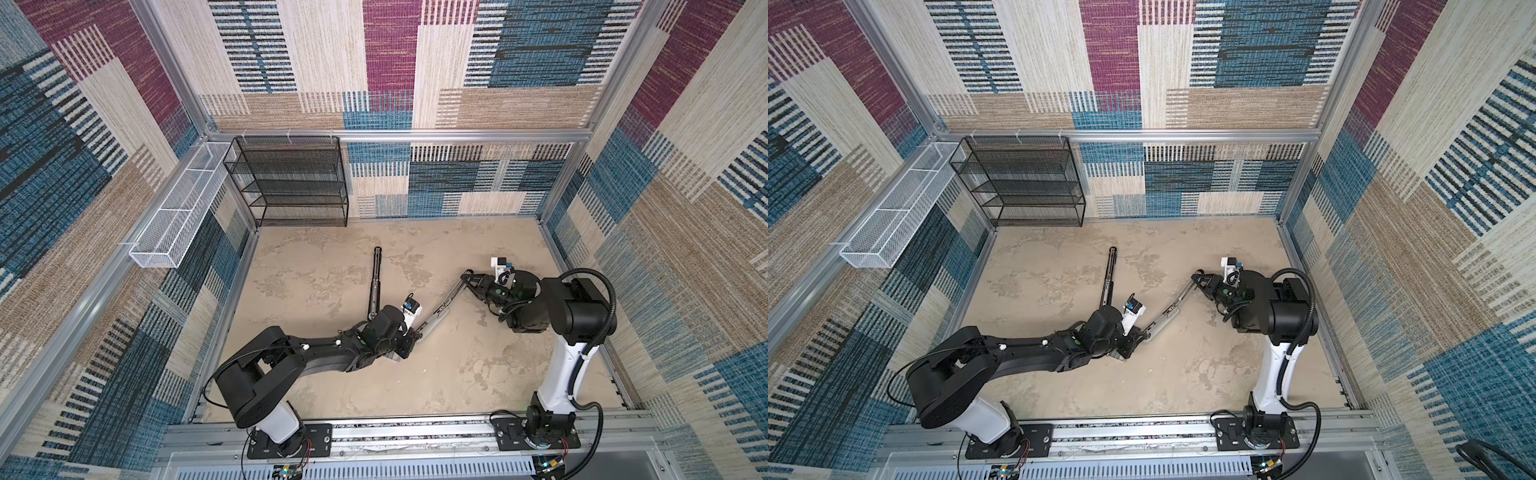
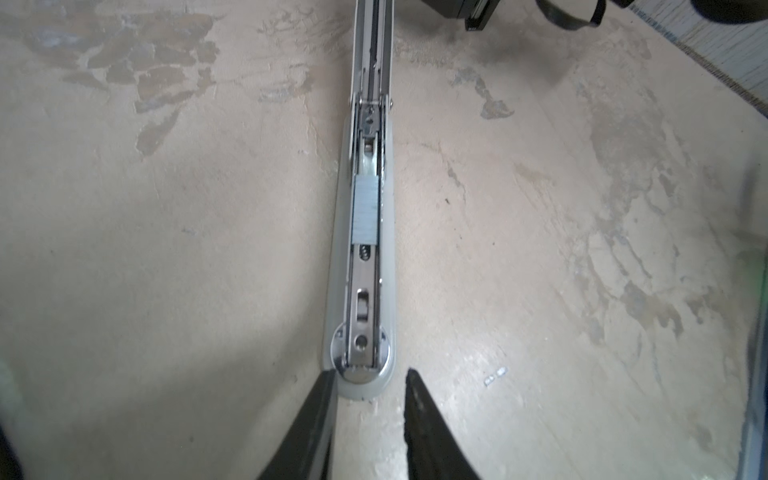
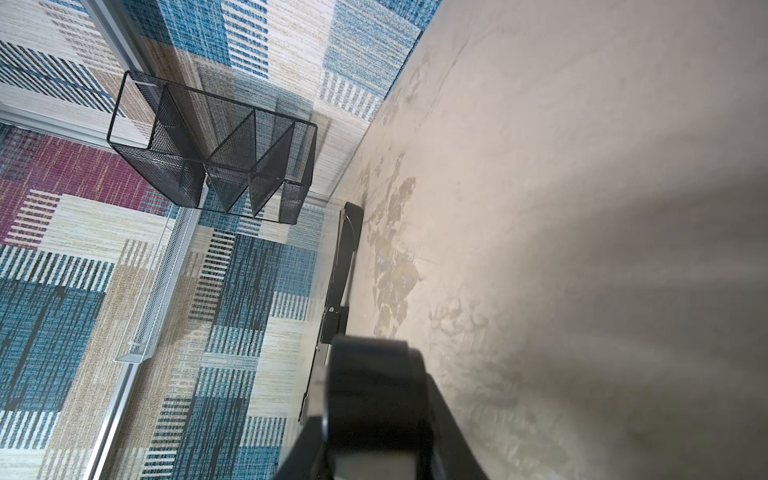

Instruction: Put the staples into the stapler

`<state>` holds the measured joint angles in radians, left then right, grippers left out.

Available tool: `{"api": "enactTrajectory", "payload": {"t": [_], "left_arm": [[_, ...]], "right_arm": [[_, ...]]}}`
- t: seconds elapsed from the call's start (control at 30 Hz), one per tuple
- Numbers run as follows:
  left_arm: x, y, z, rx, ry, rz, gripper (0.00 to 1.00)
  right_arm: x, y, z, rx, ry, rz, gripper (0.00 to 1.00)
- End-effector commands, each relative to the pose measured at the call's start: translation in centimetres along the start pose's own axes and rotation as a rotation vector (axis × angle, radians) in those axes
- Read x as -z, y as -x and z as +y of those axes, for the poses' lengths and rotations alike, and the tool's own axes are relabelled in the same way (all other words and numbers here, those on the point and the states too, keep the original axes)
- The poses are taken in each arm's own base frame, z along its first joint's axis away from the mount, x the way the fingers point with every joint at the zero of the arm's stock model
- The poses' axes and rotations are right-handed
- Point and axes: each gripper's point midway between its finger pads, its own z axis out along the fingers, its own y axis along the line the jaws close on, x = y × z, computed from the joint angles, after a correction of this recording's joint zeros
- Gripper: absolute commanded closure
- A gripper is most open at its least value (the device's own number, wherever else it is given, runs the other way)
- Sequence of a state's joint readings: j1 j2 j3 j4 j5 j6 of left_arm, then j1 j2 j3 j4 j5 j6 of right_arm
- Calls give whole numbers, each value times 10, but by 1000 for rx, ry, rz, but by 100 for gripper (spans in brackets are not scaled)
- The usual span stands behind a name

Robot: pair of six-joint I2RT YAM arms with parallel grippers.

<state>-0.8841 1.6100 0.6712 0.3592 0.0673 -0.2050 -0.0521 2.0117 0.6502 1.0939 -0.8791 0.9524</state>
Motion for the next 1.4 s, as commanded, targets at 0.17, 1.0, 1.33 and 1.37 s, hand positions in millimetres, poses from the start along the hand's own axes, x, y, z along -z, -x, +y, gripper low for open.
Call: {"api": "enactTrajectory", "payload": {"t": [0.17,1.0,1.33,1.37], "left_arm": [[-15,15,-5,-11,-32,-63,71],[-27,2,5,39,5,-59,86],[-28,18,8,14,34,-97,100],[-27,21,7,12,32,-104,100]], "right_arm": [[-2,6,8,20,23,-7,72],[-2,6,8,22,26,-6,73],[6,12,17,146,-53,-47,73],[6,13,20,168,-66,-53,73]]}}
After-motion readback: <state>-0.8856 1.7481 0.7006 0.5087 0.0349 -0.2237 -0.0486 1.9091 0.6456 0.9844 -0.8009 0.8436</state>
